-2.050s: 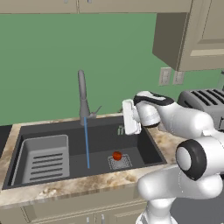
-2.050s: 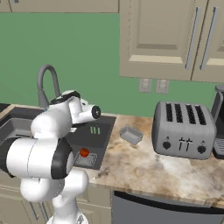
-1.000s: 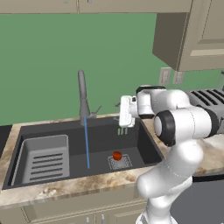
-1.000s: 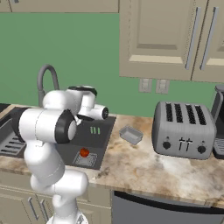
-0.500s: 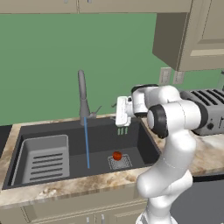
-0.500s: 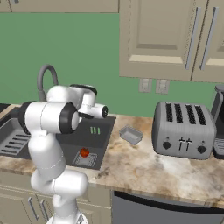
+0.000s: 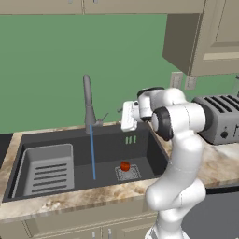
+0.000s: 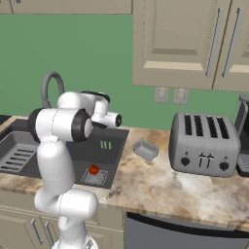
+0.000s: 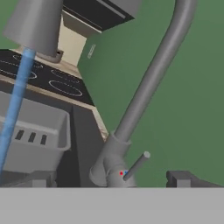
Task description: Turn on the sink faucet. Then move the tomato from the counter to the sink. Turn off the sink. Move the vegetable from the sink to the pot next to the stove. Finally move the pot to the rear left burner.
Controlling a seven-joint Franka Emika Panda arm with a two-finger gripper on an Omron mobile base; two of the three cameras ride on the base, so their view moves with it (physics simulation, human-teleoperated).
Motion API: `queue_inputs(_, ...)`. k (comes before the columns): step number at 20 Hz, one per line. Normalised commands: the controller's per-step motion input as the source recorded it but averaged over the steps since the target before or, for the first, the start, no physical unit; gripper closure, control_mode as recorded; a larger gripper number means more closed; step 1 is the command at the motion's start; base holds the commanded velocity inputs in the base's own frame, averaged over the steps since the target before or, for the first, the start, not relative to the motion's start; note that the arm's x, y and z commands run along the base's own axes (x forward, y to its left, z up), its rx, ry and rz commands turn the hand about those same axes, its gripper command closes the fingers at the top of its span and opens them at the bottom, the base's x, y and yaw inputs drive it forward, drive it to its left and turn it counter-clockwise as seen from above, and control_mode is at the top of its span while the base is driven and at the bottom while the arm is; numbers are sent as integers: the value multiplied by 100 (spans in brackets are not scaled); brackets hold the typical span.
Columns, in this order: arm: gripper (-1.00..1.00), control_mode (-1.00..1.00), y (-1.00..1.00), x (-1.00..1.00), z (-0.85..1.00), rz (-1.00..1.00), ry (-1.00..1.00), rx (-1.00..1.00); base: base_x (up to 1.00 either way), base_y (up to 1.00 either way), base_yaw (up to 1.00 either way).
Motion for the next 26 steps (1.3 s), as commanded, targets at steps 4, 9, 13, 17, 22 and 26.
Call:
queue_inputs(4,-100,-100,0,24,-9,0,6,3,0,0,0)
queue_inputs(9,-100,-100,1,22,-12,0,6,2,0,0,0)
queue_inputs(13,-100,-100,10,16,-13,0,6,2,0,0,0)
queue_inputs(17,-100,-100,10,20,-12,0,6,1,0,0,0)
queue_inputs(22,-100,-100,11,23,-10,0,6,1,0,0,0)
queue_inputs(26,-100,-100,12,22,-8,0,6,2,0,0,0)
